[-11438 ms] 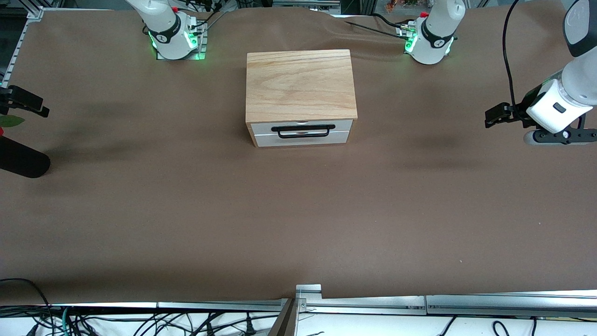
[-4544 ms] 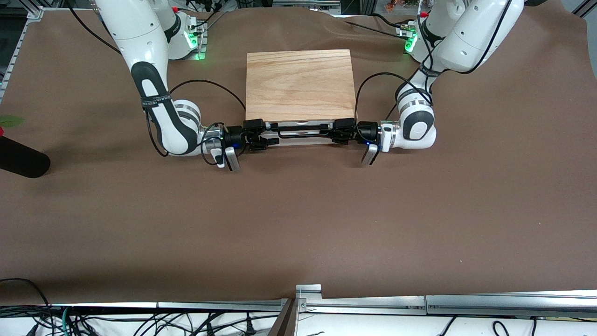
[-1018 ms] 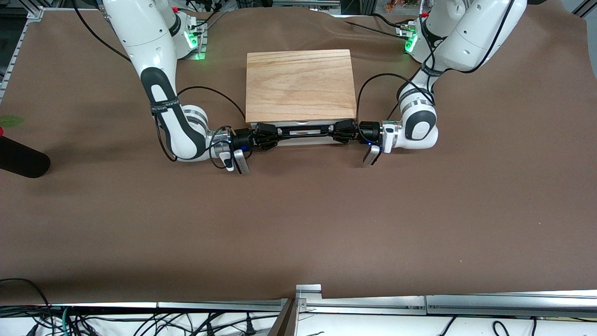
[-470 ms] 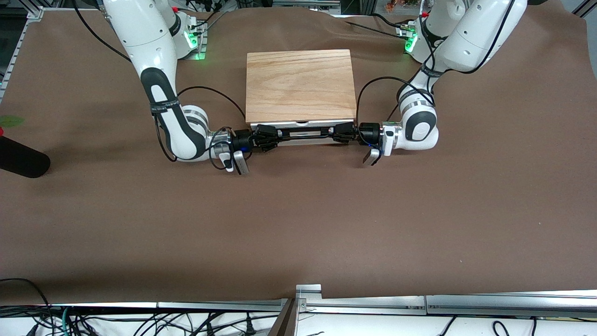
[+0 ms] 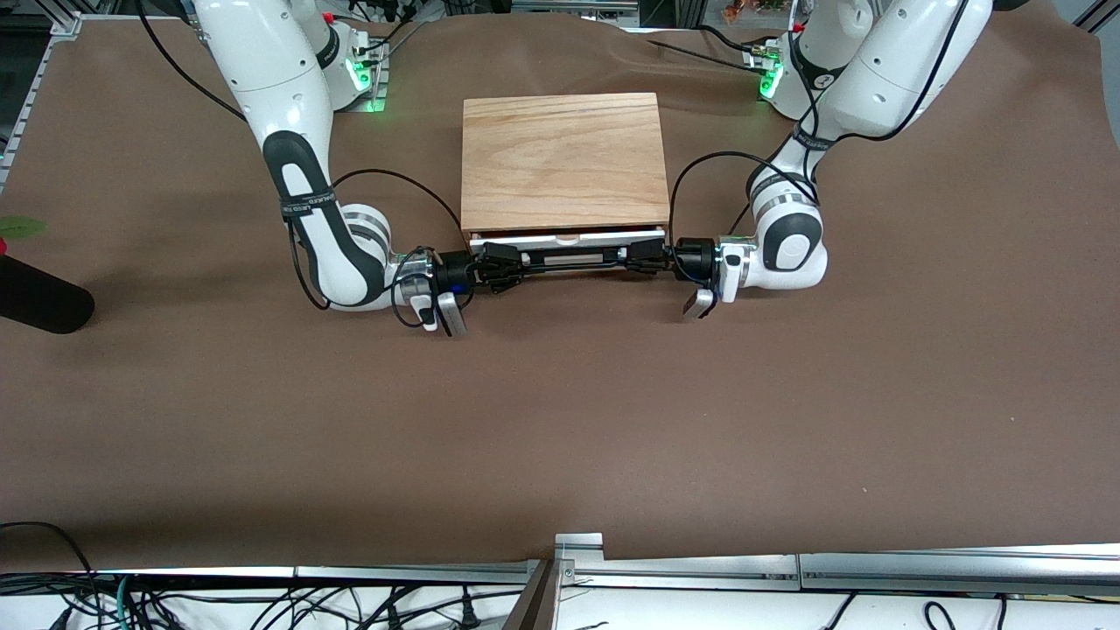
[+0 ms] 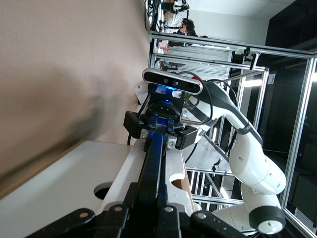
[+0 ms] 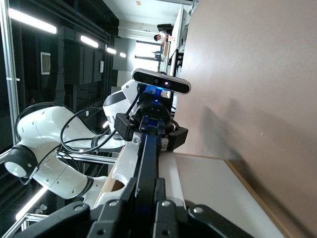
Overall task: Pull top drawer with both arms simultaneously
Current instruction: 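Pull the handle with both grippers away from the box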
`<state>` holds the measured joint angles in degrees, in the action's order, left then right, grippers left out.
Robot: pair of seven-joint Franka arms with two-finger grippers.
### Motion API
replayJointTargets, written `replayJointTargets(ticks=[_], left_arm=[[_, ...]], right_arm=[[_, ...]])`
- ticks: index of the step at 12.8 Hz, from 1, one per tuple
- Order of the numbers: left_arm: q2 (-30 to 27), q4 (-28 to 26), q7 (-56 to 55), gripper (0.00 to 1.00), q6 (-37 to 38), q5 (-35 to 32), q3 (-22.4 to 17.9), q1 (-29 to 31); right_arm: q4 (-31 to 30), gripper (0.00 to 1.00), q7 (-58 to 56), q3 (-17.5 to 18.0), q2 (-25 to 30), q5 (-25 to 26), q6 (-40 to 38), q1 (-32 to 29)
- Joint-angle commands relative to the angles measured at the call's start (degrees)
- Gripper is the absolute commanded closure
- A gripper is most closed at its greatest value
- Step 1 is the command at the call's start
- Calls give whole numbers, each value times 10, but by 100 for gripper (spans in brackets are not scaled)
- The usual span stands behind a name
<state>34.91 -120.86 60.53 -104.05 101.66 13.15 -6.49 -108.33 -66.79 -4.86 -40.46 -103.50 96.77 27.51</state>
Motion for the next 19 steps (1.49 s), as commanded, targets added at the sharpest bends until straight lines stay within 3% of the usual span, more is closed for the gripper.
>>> replayJointTargets(ticks=[1,12,19], left_arm=[[12,33,-98,100,11,-28,-15,20],[62,155,-248,100,13,-70,-39,25],[75,184,-264,100,13,-73,-58,20]], right_arm=[[62,100,34,-1,-14,-14,1,-24],[203,100,111,-21,-88,-8,7,-61],[285,100,177,-45,-123,-8,20,-65]])
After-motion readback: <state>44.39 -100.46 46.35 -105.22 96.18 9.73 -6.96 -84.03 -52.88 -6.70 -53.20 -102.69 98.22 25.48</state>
